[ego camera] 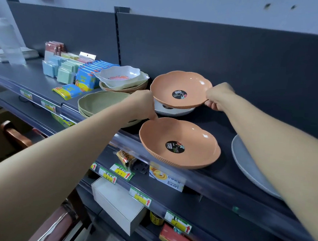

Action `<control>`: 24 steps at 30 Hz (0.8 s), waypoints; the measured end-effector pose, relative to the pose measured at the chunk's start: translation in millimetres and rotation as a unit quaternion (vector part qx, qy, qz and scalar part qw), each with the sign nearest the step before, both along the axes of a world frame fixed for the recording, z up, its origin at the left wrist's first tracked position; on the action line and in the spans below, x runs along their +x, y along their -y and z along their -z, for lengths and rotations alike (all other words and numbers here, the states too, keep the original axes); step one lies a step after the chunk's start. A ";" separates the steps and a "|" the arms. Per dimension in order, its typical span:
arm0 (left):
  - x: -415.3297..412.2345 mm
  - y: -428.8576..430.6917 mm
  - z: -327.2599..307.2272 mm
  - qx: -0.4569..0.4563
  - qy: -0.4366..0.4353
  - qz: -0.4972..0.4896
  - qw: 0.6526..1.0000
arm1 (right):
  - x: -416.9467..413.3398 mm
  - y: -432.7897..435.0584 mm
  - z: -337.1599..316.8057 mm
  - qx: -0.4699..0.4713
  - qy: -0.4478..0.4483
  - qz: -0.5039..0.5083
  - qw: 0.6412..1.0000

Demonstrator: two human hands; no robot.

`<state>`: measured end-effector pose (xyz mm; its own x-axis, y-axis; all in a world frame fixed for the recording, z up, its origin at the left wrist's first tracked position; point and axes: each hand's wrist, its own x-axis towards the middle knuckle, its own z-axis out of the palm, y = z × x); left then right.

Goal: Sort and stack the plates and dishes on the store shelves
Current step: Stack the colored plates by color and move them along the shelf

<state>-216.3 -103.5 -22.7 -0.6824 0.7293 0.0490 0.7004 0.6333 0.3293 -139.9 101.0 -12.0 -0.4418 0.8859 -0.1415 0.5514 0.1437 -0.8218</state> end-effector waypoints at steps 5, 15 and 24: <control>-3.4 -14.2 7.3 -0.076 -0.034 -0.007 0.997 | 35.3 -17.8 -14.2 0.013 0.027 -0.010 1.000; -18.3 -5.8 -8.2 0.016 -0.043 -0.109 0.993 | 75.6 -17.2 -21.8 -0.031 0.203 -0.174 0.963; 8.9 13.8 -13.9 0.025 0.034 -0.140 0.989 | 73.0 4.1 -7.3 -0.022 0.291 -0.260 0.920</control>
<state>-207.4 -117.3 -8.8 -0.8601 0.5094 0.0279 0.4755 0.7805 0.4058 -66.9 96.9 -4.7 -0.6429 0.5635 -0.5188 0.7658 0.4866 -0.4204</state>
